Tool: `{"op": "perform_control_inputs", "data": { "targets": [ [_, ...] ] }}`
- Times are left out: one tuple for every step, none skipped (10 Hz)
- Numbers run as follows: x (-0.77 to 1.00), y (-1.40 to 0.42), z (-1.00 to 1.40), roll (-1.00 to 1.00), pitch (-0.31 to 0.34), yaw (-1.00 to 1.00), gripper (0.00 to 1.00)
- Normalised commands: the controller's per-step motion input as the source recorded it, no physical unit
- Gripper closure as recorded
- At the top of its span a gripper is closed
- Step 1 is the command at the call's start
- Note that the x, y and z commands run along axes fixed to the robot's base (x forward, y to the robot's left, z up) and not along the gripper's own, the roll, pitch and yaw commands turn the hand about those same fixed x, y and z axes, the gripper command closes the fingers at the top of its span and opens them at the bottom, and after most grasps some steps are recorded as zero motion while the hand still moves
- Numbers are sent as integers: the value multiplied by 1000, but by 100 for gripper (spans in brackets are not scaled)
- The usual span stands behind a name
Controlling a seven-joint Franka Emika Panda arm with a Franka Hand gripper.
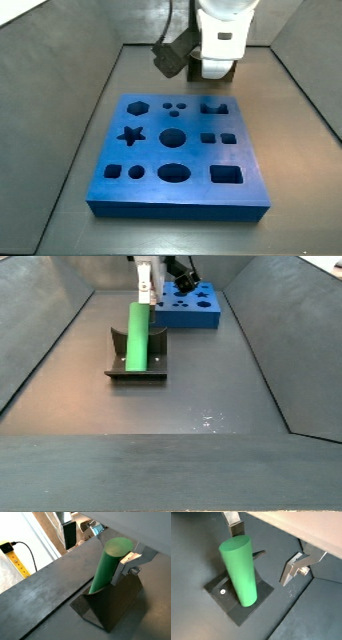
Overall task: Pick up the oval object. Move up. Place the oval object on the fixture. Regrasp the oval object. Move to above the board. Insert the oval object.
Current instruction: Regrasp the oval object, then move to above the board.
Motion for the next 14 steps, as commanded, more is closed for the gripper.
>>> {"op": "perform_control_inputs", "data": {
  "targets": [
    [368,-22,-29,131,116,70,0],
    [286,-25,-32,133,113,78,0],
    [228,-27,-32,131,108,81,0],
    [170,-28,-29,129,103,83,0],
    [0,0,0,0,0,0,100],
    [145,242,1000,-1,262,-449,100],
    [141,240,1000,-11,276,-425,100],
    [134,231,1000,-25,293,-348,100],
    [115,213,1000,-48,341,-141,100],
    [106,202,1000,-53,360,-33,100],
    [102,187,1000,-42,358,49,100],
    [101,171,1000,-25,346,115,100],
    [103,157,1000,-20,317,164,100],
    [104,141,1000,-27,261,209,100]
  ]
}}
